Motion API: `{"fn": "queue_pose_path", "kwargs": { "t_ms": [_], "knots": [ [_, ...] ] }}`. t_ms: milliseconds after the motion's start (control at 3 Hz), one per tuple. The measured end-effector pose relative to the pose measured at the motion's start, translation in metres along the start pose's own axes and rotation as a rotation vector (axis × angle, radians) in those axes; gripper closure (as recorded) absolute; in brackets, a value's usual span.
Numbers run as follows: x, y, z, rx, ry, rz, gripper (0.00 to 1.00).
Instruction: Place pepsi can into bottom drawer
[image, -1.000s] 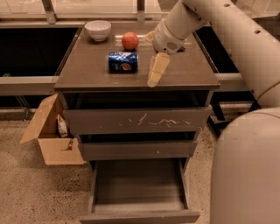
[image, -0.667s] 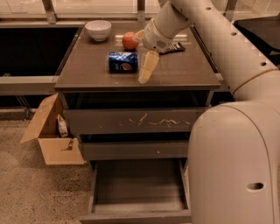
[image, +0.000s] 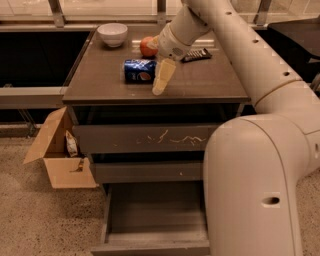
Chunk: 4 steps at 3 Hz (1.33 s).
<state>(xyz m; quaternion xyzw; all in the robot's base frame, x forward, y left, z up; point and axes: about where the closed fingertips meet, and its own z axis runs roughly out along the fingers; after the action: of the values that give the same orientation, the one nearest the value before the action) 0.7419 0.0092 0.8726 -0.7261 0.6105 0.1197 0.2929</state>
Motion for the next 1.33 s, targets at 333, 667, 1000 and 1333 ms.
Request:
{"fn": "queue_pose_path", "kwargs": {
  "t_ms": [333,667,1000,1333],
  "knots": [
    [0.0,-0.009,0.009,0.013,0.0,0.028,0.0],
    [-0.001,-0.016,0.019,0.009,0.003,0.059,0.0],
    [0.001,-0.022,0.032,-0.009,0.002,0.087,0.04],
    [0.001,-0.025,0.039,-0.021,0.0,0.095,0.27]
  ]
}}
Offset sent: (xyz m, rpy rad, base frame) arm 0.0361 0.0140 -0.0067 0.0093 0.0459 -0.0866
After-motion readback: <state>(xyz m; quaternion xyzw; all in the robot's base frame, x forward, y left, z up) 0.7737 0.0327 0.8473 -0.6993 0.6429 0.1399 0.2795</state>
